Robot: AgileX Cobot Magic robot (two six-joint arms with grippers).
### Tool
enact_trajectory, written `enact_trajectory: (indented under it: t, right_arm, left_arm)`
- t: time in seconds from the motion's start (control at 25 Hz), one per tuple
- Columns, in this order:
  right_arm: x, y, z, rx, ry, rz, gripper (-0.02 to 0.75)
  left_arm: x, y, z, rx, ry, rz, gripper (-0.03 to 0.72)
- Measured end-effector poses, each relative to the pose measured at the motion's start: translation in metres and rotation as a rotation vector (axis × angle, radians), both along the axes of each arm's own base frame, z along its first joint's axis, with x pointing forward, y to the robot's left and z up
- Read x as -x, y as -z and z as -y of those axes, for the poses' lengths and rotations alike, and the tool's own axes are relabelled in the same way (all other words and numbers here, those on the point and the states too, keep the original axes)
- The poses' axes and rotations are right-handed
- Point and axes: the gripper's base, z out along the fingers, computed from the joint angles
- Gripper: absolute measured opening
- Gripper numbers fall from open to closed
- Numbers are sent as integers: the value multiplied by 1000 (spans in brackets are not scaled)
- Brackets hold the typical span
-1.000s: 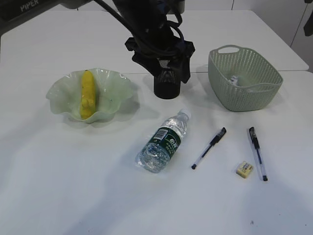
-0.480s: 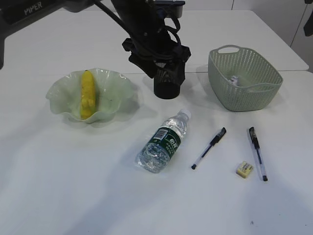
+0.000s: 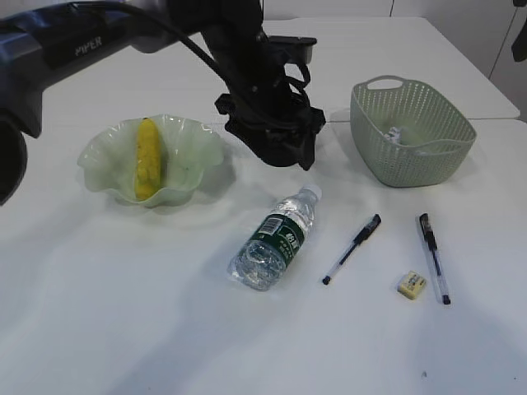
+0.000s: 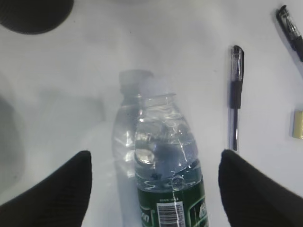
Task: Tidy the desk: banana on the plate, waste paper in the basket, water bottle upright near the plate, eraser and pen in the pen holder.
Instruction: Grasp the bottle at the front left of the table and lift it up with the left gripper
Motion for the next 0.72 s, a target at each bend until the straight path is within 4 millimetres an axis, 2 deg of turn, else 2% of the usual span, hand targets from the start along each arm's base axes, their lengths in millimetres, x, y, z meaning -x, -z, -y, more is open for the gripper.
enact_trajectory:
  t: [0.2, 0.56, 0.72]
  right_arm:
    - [0, 0, 0, 0, -1, 0, 271]
    - [0, 0, 0, 1, -2, 0, 270]
    - [0, 0, 0, 1, -3, 0, 270]
  left_arm:
    - [1, 17, 8, 4, 2, -43, 592]
    - [8, 22, 17, 0, 22, -51, 592]
    - [15, 39, 20, -35, 31, -100, 592]
